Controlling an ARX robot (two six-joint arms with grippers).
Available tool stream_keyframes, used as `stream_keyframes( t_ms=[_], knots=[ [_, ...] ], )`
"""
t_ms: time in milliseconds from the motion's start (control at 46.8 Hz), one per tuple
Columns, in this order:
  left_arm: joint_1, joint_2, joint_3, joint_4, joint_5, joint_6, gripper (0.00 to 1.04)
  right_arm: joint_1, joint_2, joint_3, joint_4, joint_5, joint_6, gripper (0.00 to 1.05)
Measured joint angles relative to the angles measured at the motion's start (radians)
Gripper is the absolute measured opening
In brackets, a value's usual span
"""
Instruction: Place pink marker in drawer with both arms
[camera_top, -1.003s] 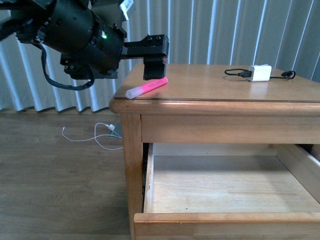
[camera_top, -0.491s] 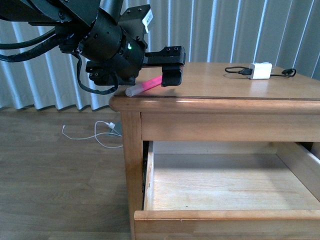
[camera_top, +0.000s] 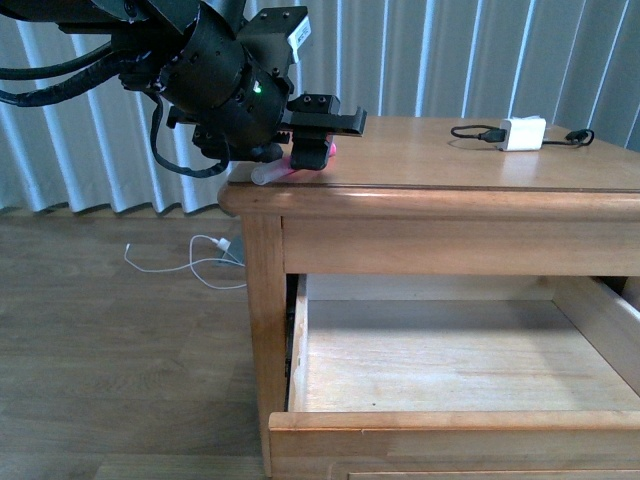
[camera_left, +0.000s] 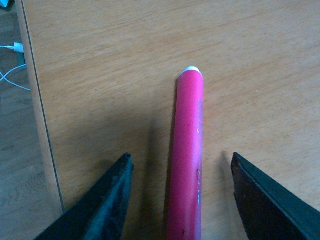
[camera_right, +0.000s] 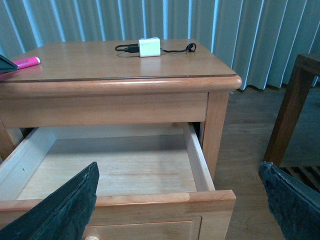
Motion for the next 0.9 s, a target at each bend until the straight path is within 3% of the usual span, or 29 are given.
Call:
stream_keyframes(
  t_ms=[107, 235, 448, 897],
  knots=[
    [0.001, 0.000, 0.001, -0.001, 0.012, 0.000, 0.27, 0.000, 0.000, 0.000, 0.000, 0.000, 0.000, 0.96],
    [0.006, 0.000, 0.001, -0.001, 0.031, -0.001, 0.15, 0.000, 0.000, 0.000, 0.000, 0.000, 0.000, 0.96],
    [0.019, -0.012, -0.024, 0.040, 0.095, -0.024, 0.14, 0.000, 0.000, 0.000, 0.000, 0.000, 0.000, 0.96],
    [0.042, -0.200, -0.222, 0.126, 0.377, 0.019, 0.14, 0.000, 0.000, 0.000, 0.000, 0.000, 0.000, 0.96]
  ],
)
